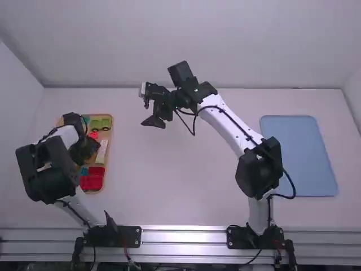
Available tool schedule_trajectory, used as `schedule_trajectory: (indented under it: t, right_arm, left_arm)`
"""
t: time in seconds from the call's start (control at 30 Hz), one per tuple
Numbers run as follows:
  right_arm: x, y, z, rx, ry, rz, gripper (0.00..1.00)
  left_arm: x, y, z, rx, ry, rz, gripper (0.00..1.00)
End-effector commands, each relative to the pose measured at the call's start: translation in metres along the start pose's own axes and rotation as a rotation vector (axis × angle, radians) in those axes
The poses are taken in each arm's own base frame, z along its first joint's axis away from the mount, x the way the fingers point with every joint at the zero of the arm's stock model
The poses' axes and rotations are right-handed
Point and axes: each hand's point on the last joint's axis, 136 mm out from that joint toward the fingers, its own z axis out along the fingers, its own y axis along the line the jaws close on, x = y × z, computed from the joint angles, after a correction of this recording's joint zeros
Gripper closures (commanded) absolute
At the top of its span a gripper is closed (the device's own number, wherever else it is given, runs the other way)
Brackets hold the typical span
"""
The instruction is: Assemble lego blocks to make yellow taxi
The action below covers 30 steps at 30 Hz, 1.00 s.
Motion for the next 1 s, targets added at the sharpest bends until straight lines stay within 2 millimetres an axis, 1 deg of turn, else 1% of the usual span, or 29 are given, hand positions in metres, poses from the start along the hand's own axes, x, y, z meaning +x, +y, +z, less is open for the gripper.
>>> schedule_trajectory:
  t: [0.0,0.13,0.2,0.27,0.33,0.4,0.43,0.47,0.53,0.57,0.6,0.63,0.67,0.73,0.77,0.83,0.87,0.93,0.97]
  right_arm:
    - [-0.003,-0.005,0.0,0.005,-0.009,0.001,0.01]
    - [-0.002,-0.004,0.0,0.001,-0.006,0.005,0.01]
    - [-0.002,-0.004,0.0,-0.001,-0.003,0.008,0.01]
    - [-0.001,-0.003,0.0,-0.002,-0.002,0.01,0.01]
    - [-0.001,-0.003,0.0,-0.003,-0.001,0.012,0.01]
    - [0.0,-0.003,0.0,-0.004,0.0,0.013,0.01]
    - [0.0,-0.003,-0.001,-0.003,0.0,0.015,0.01]
    - [0.0,-0.003,-0.001,-0.003,0.0,0.014,0.01]
    - [0.0,-0.003,-0.001,-0.002,0.001,0.014,0.01]
    - [0.0,-0.003,-0.001,-0.002,0.0,0.015,0.01]
    - [0.001,-0.006,-0.003,0.004,0.001,0.018,0.01]
    - [0.002,-0.008,-0.005,0.009,0.001,0.021,0.01]
    - [0.003,-0.008,-0.005,0.009,0.001,0.022,0.01]
    - [0.005,-0.011,-0.009,0.013,0.001,0.029,0.01]
    - [0.004,-0.011,-0.013,0.003,-0.012,0.036,0.01]
    - [0.001,-0.006,-0.018,-0.028,-0.038,0.035,0.01]
    - [-0.001,-0.003,-0.025,-0.053,-0.065,0.018,0.01]
    - [-0.005,0.003,-0.036,-0.087,-0.1,-0.015,0.01]
    - [-0.008,0.007,-0.045,-0.106,-0.121,-0.04,0.01]
  left_arm:
    - [0.0,0.008,0.005,-0.016,-0.002,0.006,0.29]
    - [-0.003,0.005,0.009,0.0,-0.029,0.073,0.3]
    - [-0.003,0.003,0.011,0.014,-0.036,0.115,0.34]
    - [-0.001,0.0,0.012,0.037,-0.026,0.151,0.41]
    - [0.0,-0.001,0.012,0.038,-0.024,0.164,0.46]
    - [0.001,-0.002,0.011,0.042,-0.02,0.164,0.47]
    - [-0.002,-0.001,0.01,0.038,-0.025,0.16,0.5]
    - [-0.006,0.0,0.007,0.028,-0.032,0.157,0.53]
    - [-0.013,0.002,-0.008,0.018,-0.038,0.152,0.6]
    - [-0.014,0.002,-0.009,0.018,-0.038,0.153,0.61]
    - [-0.019,0.002,-0.025,0.011,-0.052,0.155,0.65]
    - [-0.024,0.0,-0.04,0.014,-0.073,0.166,0.65]
    - [-0.025,-0.002,-0.046,0.02,-0.084,0.175,0.64]
    - [-0.027,-0.016,-0.068,0.071,-0.124,0.287,0.62]
    - [-0.024,-0.031,-0.084,0.124,-0.159,0.403,0.67]
    - [-0.018,-0.047,-0.097,0.176,-0.195,0.507,0.68]
    - [-0.008,-0.062,-0.105,0.221,-0.214,0.601,0.7]
    - [0.009,-0.081,-0.111,0.267,-0.226,0.725,0.72]
    - [0.024,-0.095,-0.113,0.303,-0.222,0.818,0.72]
